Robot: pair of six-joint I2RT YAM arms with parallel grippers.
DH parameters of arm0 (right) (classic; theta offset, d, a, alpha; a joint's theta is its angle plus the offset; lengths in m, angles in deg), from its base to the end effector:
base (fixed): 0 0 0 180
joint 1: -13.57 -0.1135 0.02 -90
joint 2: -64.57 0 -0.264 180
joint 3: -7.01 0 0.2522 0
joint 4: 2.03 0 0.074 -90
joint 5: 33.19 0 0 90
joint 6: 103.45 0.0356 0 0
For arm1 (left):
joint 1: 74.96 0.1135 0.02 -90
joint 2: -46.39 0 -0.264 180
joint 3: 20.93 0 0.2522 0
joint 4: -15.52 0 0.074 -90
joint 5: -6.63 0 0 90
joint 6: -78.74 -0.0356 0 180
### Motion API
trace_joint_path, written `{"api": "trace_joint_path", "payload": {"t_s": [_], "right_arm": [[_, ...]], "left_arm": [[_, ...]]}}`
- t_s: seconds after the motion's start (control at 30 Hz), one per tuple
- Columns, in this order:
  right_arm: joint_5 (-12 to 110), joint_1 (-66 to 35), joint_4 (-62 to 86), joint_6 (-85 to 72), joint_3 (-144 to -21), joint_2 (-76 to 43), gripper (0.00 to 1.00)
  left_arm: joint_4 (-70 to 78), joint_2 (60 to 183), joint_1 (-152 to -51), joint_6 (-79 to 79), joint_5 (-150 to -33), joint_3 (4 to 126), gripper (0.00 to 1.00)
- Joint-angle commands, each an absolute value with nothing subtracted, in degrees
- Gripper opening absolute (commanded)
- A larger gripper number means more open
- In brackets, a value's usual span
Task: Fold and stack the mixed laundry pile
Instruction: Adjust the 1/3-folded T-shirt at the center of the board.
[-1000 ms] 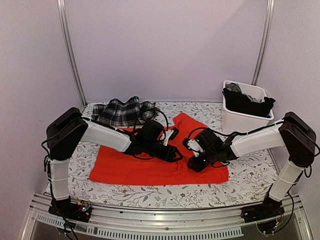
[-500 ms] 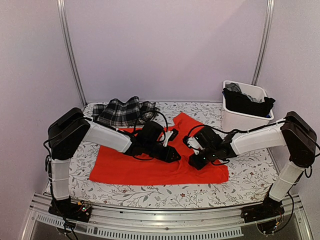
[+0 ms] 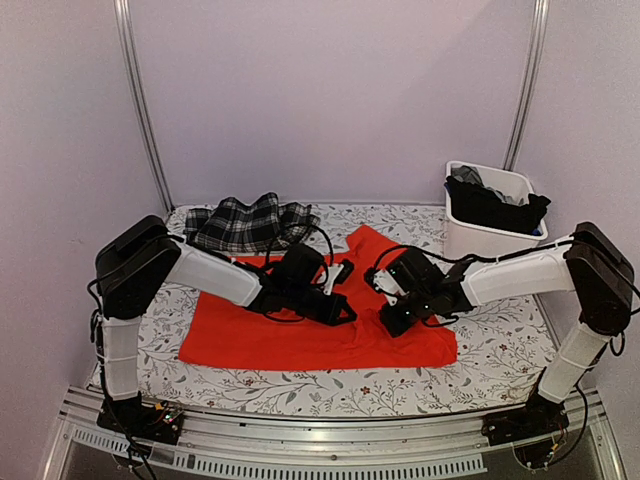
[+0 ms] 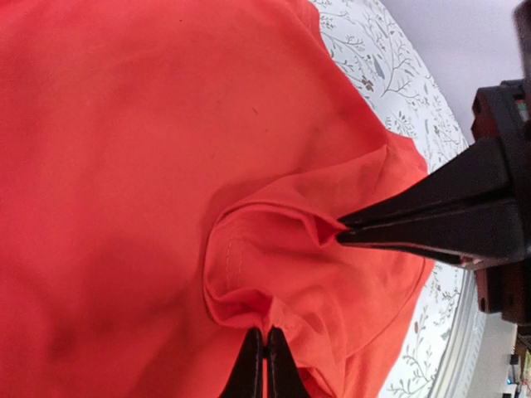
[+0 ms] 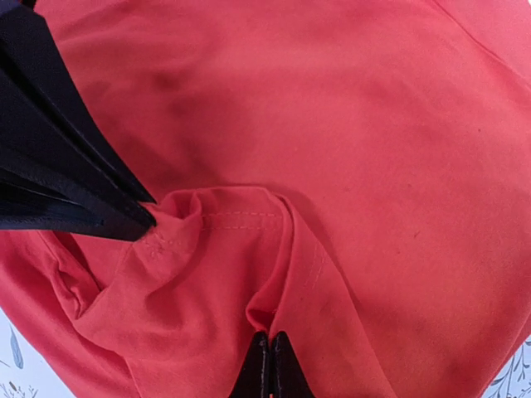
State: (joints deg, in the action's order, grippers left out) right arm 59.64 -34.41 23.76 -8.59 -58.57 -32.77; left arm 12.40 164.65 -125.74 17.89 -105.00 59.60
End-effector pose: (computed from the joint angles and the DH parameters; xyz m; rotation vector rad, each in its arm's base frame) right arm 0.2202 0.2417 0.1501 -0.9377 2.4241 0.2790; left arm 0.2589 -0.3379 0.1217 0.6815 2.4072 -1.0970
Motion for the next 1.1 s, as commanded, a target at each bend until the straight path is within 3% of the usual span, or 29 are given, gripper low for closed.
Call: {"api": "trace_joint_path", "payload": {"t_s": [0.0,0.37,1.07], "right_arm": [[62.3,-34.1,25.1,-9.4,-61.4,-30.0,0.00],[67.1,-31.6,26.6,-10.8,-63.9,-30.8,0.00],[67.8,-29.2,25.4,-11.6,-67.1,-33.8,0.00]], "left_arm": [[13.6,163.9,-124.5,17.8,-103.9,57.9,0.00],[11.6,161.9,-124.4,17.6,-96.9,57.2,0.00],[14.1,160.7,-124.5,16.3,-95.9,56.2,0.00]]}}
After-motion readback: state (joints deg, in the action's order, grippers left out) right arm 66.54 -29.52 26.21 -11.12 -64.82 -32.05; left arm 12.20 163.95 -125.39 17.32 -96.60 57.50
